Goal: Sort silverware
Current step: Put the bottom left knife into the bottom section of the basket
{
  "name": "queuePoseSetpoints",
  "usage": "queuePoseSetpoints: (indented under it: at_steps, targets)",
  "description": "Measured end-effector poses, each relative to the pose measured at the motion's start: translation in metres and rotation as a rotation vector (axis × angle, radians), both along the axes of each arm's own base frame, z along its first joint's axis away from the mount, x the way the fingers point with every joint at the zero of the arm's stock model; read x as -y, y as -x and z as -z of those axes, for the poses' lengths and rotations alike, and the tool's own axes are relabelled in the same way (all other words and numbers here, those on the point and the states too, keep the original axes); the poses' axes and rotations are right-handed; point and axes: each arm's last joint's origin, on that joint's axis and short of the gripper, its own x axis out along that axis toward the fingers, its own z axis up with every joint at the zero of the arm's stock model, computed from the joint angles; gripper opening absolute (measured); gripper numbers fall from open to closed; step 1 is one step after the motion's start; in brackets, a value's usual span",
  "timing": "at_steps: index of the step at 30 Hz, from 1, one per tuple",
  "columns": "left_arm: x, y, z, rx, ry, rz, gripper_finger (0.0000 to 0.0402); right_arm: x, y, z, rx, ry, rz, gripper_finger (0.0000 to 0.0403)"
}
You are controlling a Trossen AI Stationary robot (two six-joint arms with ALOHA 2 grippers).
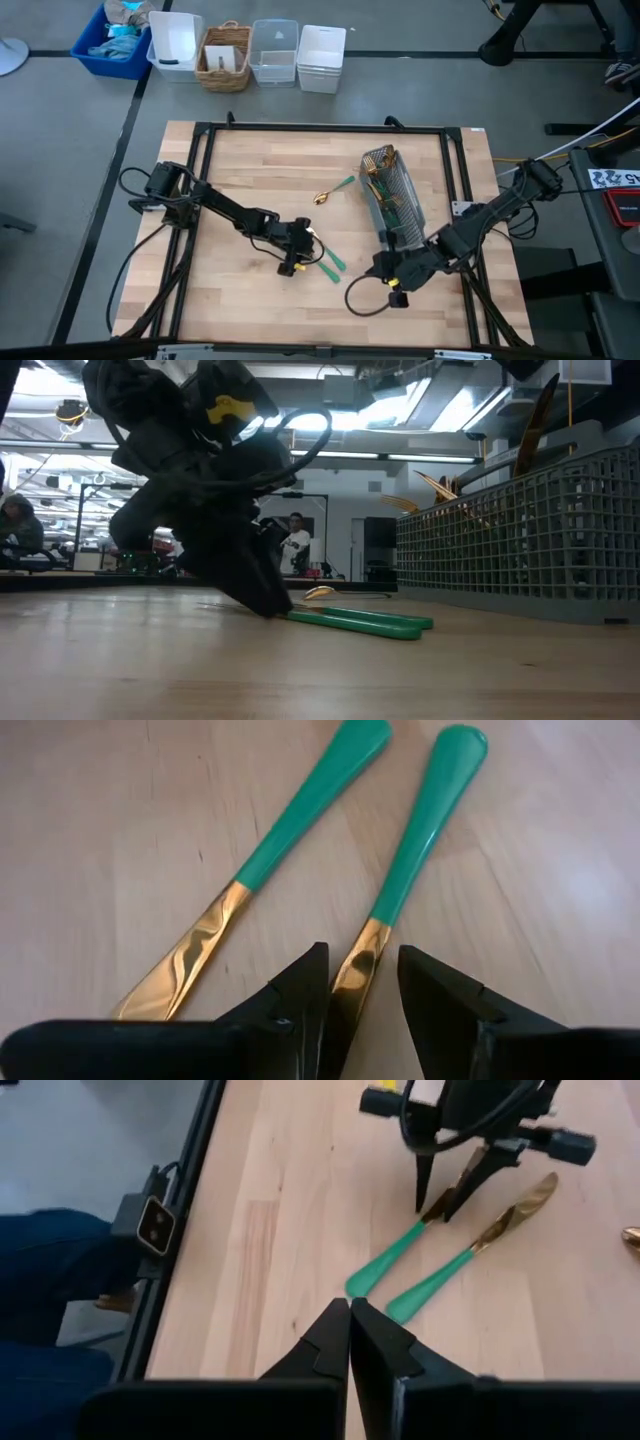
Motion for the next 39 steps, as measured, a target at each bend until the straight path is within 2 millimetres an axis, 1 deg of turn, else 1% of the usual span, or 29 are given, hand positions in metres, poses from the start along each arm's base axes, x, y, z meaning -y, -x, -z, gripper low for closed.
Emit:
queuePoseSetpoints:
  at_steps: [4, 7, 11, 16, 19, 23, 25, 28, 31, 34, 39]
  targets:
    - [0.0, 0.0, 0.003, -0.012, -0.004, 0.006, 0.0115, -0.004, 0.0, 0.002, 0.002, 0.008, -0.001, 0.0016]
    - [0.004, 0.0, 0.011, -0.036, -0.004, 0.01, 0.0115, -0.005, -0.003, 0.008, -0.001, 0.031, 0.017, 0.0016]
    - [0.013, 0.001, 0.019, -0.05, -0.016, 0.024, 0.0115, -0.011, -0.014, 0.02, 0.01, 0.056, 0.043, 0.0016]
    - [0.023, 0.004, 0.019, -0.041, -0.04, -0.001, 0.0115, -0.022, -0.029, 0.042, 0.008, 0.055, 0.037, 0.0016]
    - [0.028, 0.005, 0.019, -0.04, -0.043, -0.012, 0.0102, -0.028, -0.036, 0.054, 0.003, 0.059, 0.036, 0.0022]
    - [0.033, 0.007, 0.019, -0.043, -0.025, -0.042, 0.0064, -0.033, -0.044, 0.07, -0.004, 0.063, 0.037, 0.0044]
    - [0.035, 0.008, 0.019, -0.047, -0.006, -0.06, 0.0047, -0.036, -0.048, 0.076, -0.004, 0.06, 0.039, 0.0061]
    - [0.037, 0.008, 0.019, -0.051, 0.035, -0.098, 0.0031, -0.039, -0.052, 0.085, 0.0, 0.053, 0.043, 0.009]
    - [0.04, 0.007, 0.019, -0.05, 0.1, -0.129, 0.003, -0.042, -0.056, 0.094, -0.003, 0.058, 0.045, 0.0117]
    - [0.042, 0.007, 0.018, -0.038, 0.136, -0.128, 0.004, -0.043, -0.06, 0.105, -0.001, 0.087, 0.053, 0.0137]
    - [0.044, 0.005, 0.017, -0.033, 0.222, -0.156, 0.0038, -0.039, -0.067, 0.124, -0.037, 0.129, 0.082, 0.015]
